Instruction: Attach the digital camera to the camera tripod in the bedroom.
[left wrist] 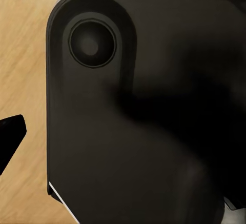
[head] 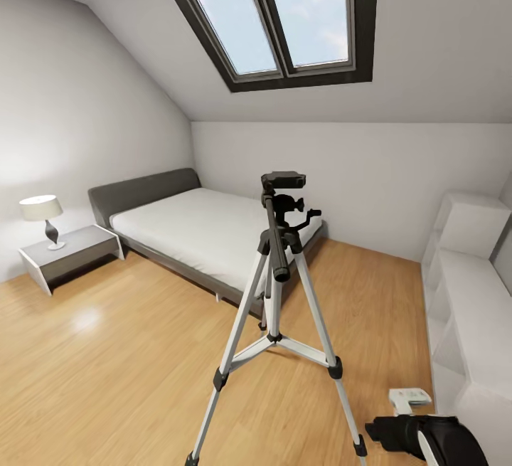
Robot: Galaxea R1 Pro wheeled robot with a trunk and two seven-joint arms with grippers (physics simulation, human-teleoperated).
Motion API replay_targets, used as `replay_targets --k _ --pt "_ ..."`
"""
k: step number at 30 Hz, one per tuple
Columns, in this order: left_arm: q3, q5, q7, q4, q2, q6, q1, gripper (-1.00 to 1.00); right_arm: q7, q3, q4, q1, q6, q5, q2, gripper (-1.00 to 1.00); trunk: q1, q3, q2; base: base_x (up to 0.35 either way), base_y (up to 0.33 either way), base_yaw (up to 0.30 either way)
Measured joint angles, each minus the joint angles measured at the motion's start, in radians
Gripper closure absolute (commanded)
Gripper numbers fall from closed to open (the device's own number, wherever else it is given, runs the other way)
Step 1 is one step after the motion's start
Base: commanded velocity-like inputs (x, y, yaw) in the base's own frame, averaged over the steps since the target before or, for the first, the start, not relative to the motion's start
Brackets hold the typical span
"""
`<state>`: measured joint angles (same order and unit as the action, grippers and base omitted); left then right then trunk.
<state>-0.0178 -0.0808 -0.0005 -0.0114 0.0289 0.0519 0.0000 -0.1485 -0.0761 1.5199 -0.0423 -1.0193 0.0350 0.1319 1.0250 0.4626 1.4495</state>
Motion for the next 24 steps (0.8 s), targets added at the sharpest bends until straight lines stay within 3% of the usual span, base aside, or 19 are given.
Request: replay_targets --k 3,8,16,24 --pt "-0.002 -0.01 -0.001 0.0 -0.001 0.0 0.0 -1.0 0.014 -0.016 0.017 0.003 0.017 0.001 -0.017 -1.0 0.0 0.0 0.0 0.0 0.0 0.0" --pt "-0.002 -0.016 -0.001 0.0 -0.002 0.0 0.0 -1.0 0.038 -0.009 0.032 -0.004 0.045 0.0 -0.022 -1.0 0.0 0.0 0.0 0.0 0.0 0.0" --pt "-0.003 -0.016 -0.001 0.0 -0.001 0.0 0.0 -1.0 0.042 0.035 0.033 -0.049 0.051 -0.006 -0.028 -1.0 0.0 0.0 0.0 0.0 0.0 0.0" --pt "-0.003 -0.016 -0.001 0.0 0.0 0.0 0.0 -1.0 0.041 0.079 0.036 -0.094 0.006 -0.006 -0.074 -1.0 0.0 0.0 0.0 0.0 0.0 0.0"
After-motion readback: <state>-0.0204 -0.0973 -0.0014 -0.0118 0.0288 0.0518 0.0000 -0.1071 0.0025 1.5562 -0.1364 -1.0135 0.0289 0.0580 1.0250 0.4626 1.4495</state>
